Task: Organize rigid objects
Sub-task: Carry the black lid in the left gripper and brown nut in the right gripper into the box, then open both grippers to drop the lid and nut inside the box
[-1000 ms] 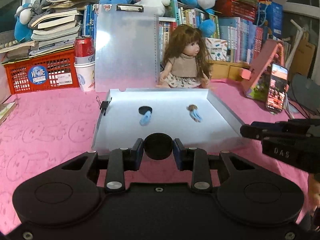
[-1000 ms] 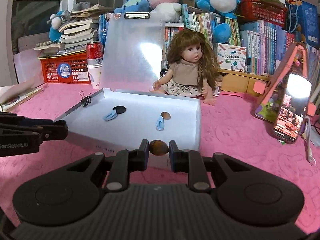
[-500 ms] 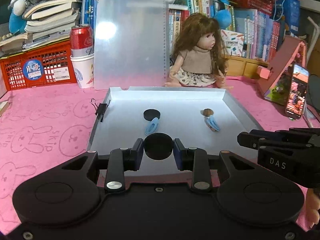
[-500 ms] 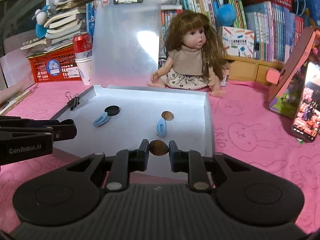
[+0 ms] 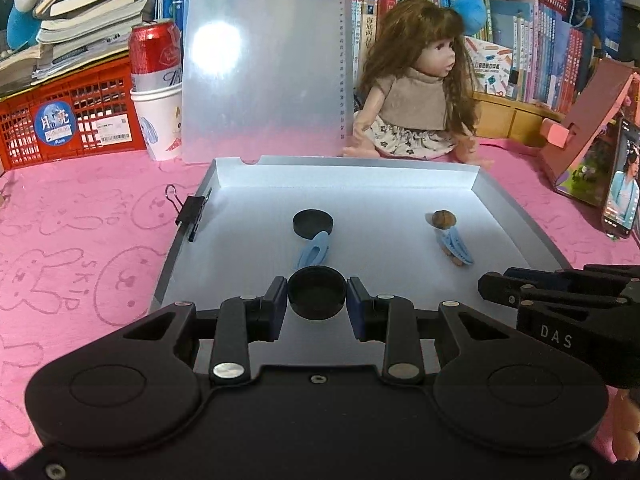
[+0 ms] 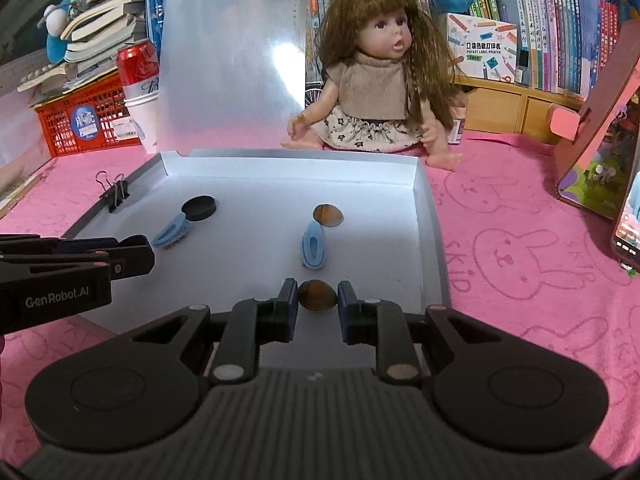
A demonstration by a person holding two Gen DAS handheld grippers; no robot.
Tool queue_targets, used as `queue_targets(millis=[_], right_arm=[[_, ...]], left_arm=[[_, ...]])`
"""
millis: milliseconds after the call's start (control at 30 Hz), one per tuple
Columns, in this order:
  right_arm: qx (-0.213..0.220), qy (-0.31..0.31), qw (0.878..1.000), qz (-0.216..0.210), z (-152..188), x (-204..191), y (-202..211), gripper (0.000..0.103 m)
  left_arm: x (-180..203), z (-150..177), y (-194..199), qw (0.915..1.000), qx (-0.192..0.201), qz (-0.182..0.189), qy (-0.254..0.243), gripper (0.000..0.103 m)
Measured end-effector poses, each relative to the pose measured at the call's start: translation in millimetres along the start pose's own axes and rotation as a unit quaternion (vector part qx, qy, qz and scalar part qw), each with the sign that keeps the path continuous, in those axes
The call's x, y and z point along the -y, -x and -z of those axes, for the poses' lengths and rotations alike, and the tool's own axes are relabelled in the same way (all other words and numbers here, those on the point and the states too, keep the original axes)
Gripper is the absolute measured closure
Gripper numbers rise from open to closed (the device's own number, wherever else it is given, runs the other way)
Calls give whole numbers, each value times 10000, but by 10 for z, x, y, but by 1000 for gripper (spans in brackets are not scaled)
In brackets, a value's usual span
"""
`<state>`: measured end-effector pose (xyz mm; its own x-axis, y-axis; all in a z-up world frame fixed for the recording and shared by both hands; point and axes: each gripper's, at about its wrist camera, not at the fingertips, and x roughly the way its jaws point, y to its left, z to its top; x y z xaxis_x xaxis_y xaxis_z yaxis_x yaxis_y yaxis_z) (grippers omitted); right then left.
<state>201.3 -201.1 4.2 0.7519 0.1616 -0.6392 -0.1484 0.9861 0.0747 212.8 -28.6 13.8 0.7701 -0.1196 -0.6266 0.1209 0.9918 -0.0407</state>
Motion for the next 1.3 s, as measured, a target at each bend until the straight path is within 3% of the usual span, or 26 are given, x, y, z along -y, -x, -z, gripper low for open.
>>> queue_targets(millis=[833,1000,1033,1300], right_arm=[[94,96,9999,-23,-94,-24,-191,77],[87,70,9999,-69,-80,-18,-181,68],[95,57,9999,-74,-80,-15,-171,59],[224,119,9995,-172,-64,-18,17,44]], left_arm=[[-25,-27,-293,9999,2,-134,-8,72],[-28,-14,-244,10000,8,-49,-43,72],[-22,-10,-229,10000,18,-51,-68,71],[1,45,30,9997,165,51,-152,54]])
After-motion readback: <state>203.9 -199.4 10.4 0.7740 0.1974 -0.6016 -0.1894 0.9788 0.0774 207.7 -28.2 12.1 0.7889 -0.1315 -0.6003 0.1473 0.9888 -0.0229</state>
